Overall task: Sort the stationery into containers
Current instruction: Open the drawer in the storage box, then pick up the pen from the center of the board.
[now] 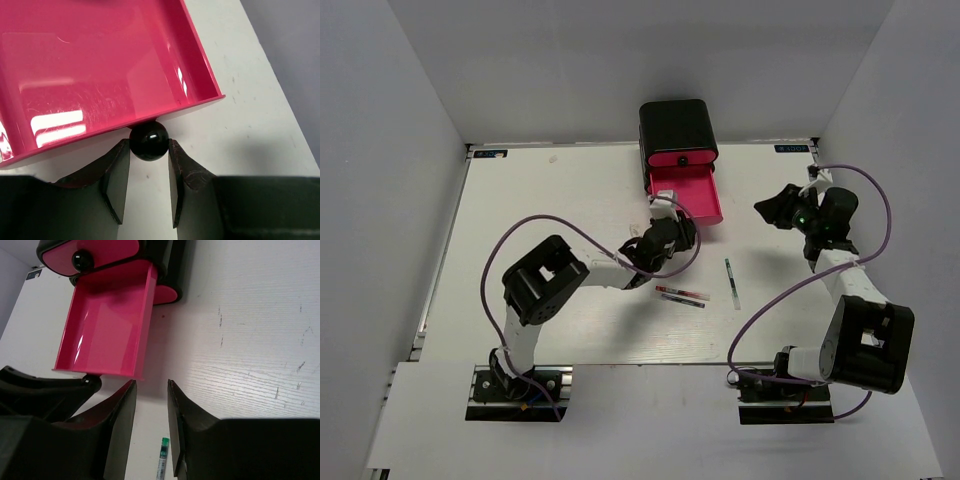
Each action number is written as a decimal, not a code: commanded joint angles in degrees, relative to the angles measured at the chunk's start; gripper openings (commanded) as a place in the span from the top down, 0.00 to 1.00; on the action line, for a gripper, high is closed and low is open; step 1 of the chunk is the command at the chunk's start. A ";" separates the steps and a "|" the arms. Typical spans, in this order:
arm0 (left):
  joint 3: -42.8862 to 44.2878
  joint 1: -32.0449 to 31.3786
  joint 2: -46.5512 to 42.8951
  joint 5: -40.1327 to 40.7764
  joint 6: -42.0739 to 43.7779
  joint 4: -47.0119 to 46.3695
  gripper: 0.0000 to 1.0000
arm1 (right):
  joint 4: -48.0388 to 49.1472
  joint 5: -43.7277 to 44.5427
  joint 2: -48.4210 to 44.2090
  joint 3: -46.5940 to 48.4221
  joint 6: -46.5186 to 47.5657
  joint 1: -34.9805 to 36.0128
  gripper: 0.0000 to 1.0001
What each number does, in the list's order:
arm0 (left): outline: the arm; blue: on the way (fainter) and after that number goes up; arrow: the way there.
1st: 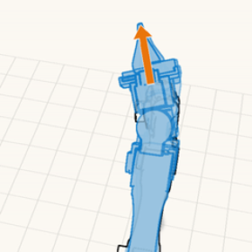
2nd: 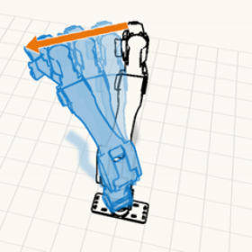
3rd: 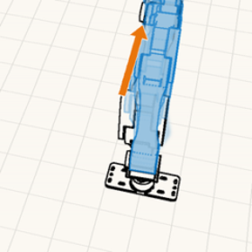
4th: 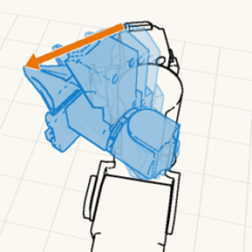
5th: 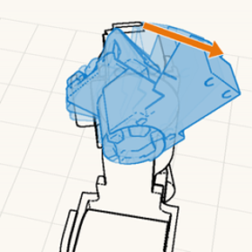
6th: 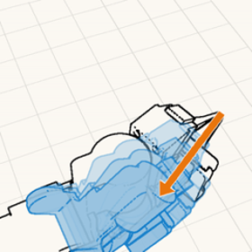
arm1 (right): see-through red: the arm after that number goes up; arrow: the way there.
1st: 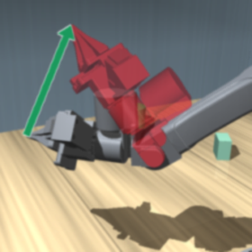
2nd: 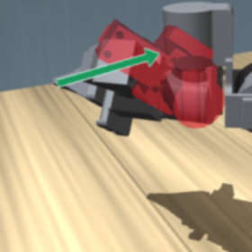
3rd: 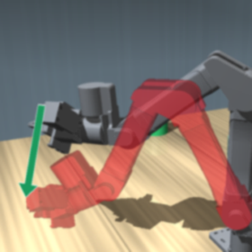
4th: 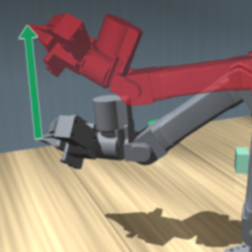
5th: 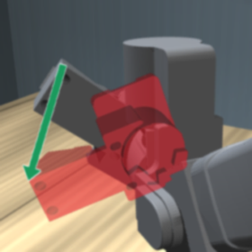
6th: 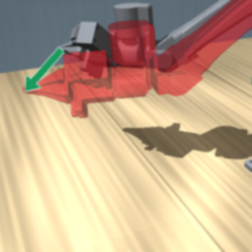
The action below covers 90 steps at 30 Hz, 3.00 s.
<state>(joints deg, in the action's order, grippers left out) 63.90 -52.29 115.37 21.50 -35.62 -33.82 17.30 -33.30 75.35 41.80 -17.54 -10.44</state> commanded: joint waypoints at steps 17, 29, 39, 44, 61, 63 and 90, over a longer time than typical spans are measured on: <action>-10.72 -9.31 -16.14 3.29 -0.95 -3.97 1.00 | -1.65 -0.80 -8.73 -3.74 1.98 -0.90 0.62; -12.92 -11.16 -15.53 6.98 -2.09 -4.49 0.91 | -2.18 -0.01 -11.54 -5.42 2.86 -0.81 0.61; -15.03 -11.16 -15.00 8.12 -3.23 -4.50 0.56 | -2.18 -0.36 -11.37 -5.50 3.30 -0.82 0.57; -15.03 -11.16 -14.47 8.12 -3.23 -4.50 0.51 | -2.45 -0.54 -11.54 -5.76 3.65 -0.90 0.57; -19.59 -11.16 -20.96 6.45 -2.00 -4.94 0.46 | -5.08 -1.77 -11.54 -5.24 7.16 -0.90 0.51; -21.79 -11.16 -26.32 6.45 -0.78 -2.84 0.44 | -8.33 -2.64 -11.19 -4.19 10.74 -0.81 0.50; -29.01 -9.93 -101.91 14.19 5.64 65.38 0.00 | -32.61 17.98 -6.45 -7.78 38.38 18.87 0.52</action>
<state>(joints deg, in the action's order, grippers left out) 36.47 -62.37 16.71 34.04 -31.18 28.23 -19.40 -22.74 67.99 35.38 23.18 7.29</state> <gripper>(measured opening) 0.990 0.473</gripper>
